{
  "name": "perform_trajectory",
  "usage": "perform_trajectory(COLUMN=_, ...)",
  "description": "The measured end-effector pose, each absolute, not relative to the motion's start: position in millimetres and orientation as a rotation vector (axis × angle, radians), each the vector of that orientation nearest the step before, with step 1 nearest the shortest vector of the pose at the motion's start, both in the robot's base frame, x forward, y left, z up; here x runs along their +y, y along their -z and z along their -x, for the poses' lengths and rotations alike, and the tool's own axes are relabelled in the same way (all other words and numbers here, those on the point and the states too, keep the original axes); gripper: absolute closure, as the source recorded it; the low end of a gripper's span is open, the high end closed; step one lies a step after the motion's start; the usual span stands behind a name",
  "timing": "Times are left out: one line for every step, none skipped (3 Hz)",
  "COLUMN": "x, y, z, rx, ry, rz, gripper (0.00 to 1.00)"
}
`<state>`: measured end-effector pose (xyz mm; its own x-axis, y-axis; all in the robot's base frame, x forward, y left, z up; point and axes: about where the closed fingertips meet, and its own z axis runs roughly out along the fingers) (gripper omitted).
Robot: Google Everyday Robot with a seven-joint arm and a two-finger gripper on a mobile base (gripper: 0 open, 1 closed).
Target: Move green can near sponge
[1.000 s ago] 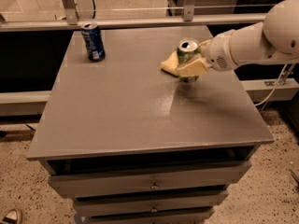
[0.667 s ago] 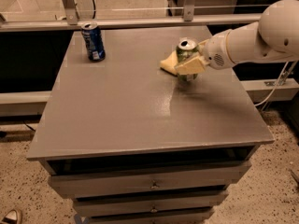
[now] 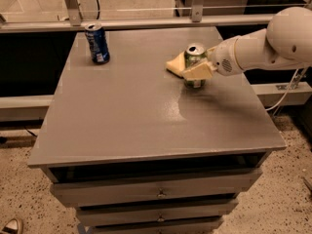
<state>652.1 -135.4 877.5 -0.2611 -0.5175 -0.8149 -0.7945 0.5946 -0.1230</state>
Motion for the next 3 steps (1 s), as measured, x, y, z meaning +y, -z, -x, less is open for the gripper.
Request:
perform_trajectory(x=-136.9, y=-871.9, z=-650.5, rx=1.935, ry=-0.405, rz=1.038, gripper=0.07)
perform_trajectory(x=-138.9, y=-870.7, z=-648.4, rx=1.929, ry=-0.408, rz=1.039, gripper=0.00)
perform_trajectory(x=-139.0, y=-870.7, z=-648.2, rx=1.929, ry=-0.408, rz=1.039, gripper=0.00)
